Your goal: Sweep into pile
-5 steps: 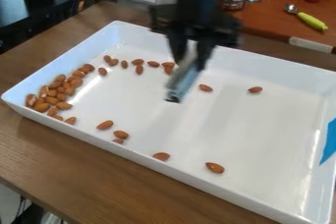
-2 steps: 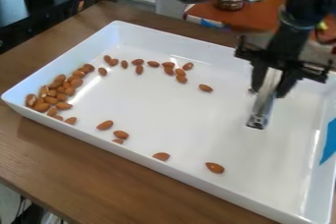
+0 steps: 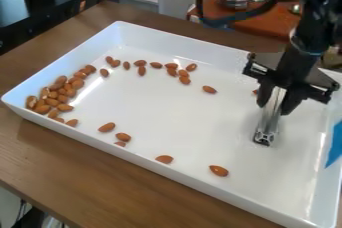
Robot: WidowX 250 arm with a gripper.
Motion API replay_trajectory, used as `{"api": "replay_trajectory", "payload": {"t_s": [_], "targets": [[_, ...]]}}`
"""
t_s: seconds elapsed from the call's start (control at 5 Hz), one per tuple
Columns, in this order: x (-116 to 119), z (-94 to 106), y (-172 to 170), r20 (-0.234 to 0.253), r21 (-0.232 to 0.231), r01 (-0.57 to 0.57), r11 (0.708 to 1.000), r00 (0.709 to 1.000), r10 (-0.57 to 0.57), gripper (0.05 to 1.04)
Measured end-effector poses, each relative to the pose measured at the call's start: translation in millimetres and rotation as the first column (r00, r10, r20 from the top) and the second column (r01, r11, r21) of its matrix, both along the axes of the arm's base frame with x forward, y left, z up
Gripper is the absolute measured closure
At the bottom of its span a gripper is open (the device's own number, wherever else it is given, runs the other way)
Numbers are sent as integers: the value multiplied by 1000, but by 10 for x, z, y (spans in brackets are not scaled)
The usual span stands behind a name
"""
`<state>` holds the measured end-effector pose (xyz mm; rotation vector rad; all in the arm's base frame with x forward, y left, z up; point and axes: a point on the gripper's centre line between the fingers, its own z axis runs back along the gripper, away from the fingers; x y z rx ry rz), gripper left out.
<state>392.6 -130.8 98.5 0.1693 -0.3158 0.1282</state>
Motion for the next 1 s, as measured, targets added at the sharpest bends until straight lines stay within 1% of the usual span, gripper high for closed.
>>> {"api": "replay_trajectory", "payload": {"t_s": [0.2, 0.4, 0.6, 0.8, 1.0], "targets": [[55, 10, 54, 21, 0, -1, 1000, 1000, 1, 734], [78, -63, 215, 20, 4, -22, 1000, 1000, 22, 734], [67, -69, 415, 9, -9, -29, 1000, 1000, 29, 734], [53, -58, 778, -21, -29, -72, 997, 997, 71, 734], [31, -66, 1088, -50, -67, -108, 992, 993, 104, 734]]}}
